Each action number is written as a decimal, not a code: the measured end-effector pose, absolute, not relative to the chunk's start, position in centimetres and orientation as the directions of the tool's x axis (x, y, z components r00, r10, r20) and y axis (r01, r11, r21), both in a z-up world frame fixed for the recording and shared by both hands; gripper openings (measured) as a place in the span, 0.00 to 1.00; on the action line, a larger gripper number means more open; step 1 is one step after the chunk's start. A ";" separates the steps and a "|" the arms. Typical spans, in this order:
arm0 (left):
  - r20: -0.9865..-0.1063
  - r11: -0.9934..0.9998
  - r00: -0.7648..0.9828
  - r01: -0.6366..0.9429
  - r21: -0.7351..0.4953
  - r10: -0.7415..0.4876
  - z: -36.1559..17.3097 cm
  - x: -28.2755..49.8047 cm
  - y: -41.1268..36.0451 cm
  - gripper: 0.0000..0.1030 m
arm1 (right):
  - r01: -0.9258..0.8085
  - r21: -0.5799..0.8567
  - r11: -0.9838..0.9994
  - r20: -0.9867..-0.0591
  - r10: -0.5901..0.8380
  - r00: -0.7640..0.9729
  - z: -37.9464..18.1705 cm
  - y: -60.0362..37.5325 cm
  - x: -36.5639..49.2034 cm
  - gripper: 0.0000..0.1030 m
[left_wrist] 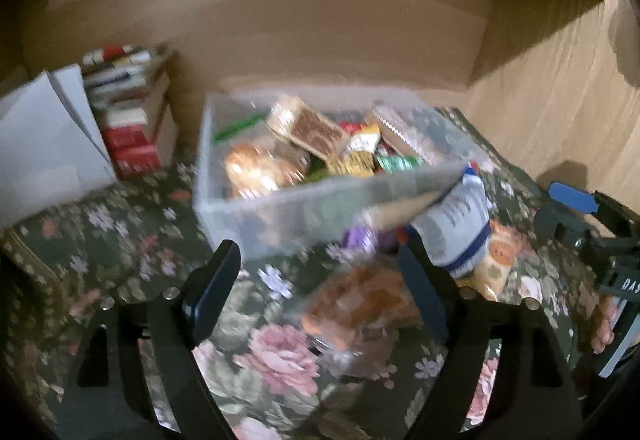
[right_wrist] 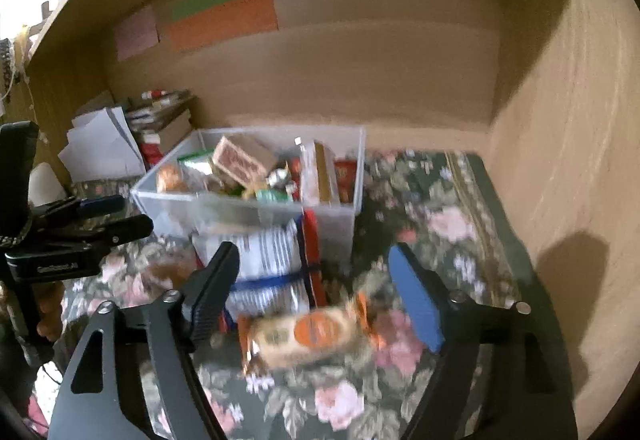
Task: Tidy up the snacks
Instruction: 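Grasp the clear pastry bag with the left tool while the right tool grasps the orange-labelled cake packet, then carry the pastry bag and cake packet over the clear bin and open both tools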
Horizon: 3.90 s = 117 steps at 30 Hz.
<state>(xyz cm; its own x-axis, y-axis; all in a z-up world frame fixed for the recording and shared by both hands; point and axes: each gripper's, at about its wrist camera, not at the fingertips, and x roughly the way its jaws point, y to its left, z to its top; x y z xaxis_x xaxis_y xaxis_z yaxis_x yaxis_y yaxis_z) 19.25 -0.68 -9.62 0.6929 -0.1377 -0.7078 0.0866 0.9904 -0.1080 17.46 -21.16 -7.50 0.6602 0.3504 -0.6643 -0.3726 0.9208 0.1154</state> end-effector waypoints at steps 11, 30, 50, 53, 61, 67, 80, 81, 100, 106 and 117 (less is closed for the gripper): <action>-0.746 0.989 0.650 0.091 -0.113 -0.145 -12.8 19.8 -2.0 0.92 | -0.406 0.106 0.908 -0.766 0.335 0.549 -11.8 -19.7 17.6 0.86; -0.775 0.979 0.599 0.126 -0.157 -0.202 -14.5 20.1 -2.3 0.99 | -0.414 0.096 0.905 -0.805 0.315 0.502 -13.5 -19.1 18.5 0.83; -0.743 0.985 0.647 0.097 -0.141 -0.171 -13.6 16.4 0.1 0.80 | -0.375 0.075 0.924 -0.743 0.303 0.597 -10.6 -20.8 16.7 0.68; -0.732 0.986 0.661 0.082 -0.147 -0.164 -12.8 15.8 0.8 0.65 | -0.368 0.075 0.927 -0.716 0.307 0.627 -9.2 -21.2 16.4 0.68; -0.714 0.977 0.670 0.095 -0.191 -0.204 -10.4 16.3 2.0 0.00 | -0.395 0.073 0.916 -0.638 0.347 0.687 -6.1 -20.3 16.0 0.69; -0.735 0.982 0.656 0.057 -0.181 -0.174 -12.0 17.5 1.9 0.71 | -0.419 0.094 0.903 -0.630 0.380 0.678 -5.9 -19.7 16.0 0.69; -0.802 0.986 0.575 0.081 -0.146 -0.166 -15.7 21.3 1.0 0.60 | -0.418 0.122 0.900 -0.657 0.389 0.645 -7.0 -19.7 16.6 0.69; -0.801 0.986 0.576 0.088 -0.140 -0.165 -15.7 21.4 0.8 0.58 | -0.420 0.123 0.899 -0.659 0.391 0.643 -7.1 -19.6 16.7 0.69; -0.609 0.990 0.783 0.062 -0.127 -0.127 -5.6 18.6 2.0 0.52 | -0.493 0.077 0.866 -0.602 0.435 0.670 -4.5 -15.2 20.3 0.69; -0.597 0.991 0.794 0.045 -0.123 -0.110 -4.7 21.2 2.8 0.52 | -0.502 0.049 0.864 -0.607 0.425 0.672 -4.2 -13.4 22.8 0.69; -0.641 0.992 0.761 0.029 -0.120 -0.100 -6.5 26.6 3.2 0.53 | -0.500 0.046 0.865 -0.689 0.389 0.611 -7.4 -11.3 27.3 0.69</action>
